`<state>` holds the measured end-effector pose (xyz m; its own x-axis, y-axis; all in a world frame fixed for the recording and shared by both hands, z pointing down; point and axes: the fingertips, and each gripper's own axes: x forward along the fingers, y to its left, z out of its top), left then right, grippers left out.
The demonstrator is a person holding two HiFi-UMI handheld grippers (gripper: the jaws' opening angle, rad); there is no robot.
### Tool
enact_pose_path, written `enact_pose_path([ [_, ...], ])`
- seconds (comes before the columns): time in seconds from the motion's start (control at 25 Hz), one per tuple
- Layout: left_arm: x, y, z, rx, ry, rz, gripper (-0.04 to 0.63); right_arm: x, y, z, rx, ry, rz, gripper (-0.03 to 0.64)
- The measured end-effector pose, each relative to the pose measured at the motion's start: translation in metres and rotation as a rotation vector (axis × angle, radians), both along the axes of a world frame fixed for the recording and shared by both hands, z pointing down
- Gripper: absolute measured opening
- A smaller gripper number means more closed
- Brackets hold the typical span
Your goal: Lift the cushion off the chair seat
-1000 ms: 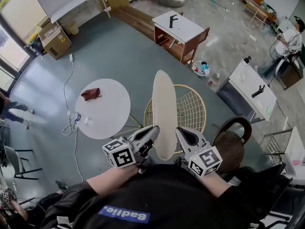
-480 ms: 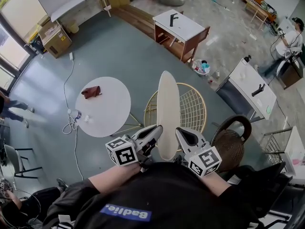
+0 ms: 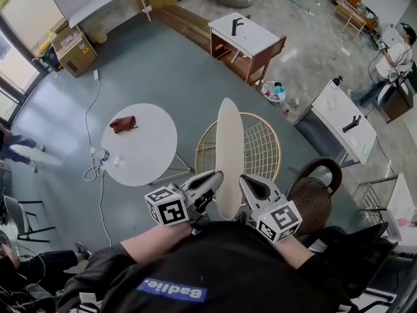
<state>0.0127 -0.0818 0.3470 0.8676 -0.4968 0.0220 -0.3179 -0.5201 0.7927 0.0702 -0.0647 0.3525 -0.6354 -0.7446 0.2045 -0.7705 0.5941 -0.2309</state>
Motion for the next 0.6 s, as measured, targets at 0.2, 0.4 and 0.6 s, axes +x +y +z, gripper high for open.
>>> enact_pose_path([
  [0.2,0.0022,0.0014,0.0026,-0.004,0.003,0.000,0.032,0.0020,0.0009,0.0035,-0.003,-0.001,-0.001,0.026],
  [0.4,0.0033,0.0030,0.0030,-0.004,-0.002,0.003,0.032,0.0026,0.0030,0.0045,-0.008,-0.001,0.000,0.026],
  [0.6,0.0052,0.0050,0.0038,-0.008,0.003,0.003,0.032,0.0057,0.0050,0.0055,-0.012,-0.002,0.005,0.026],
])
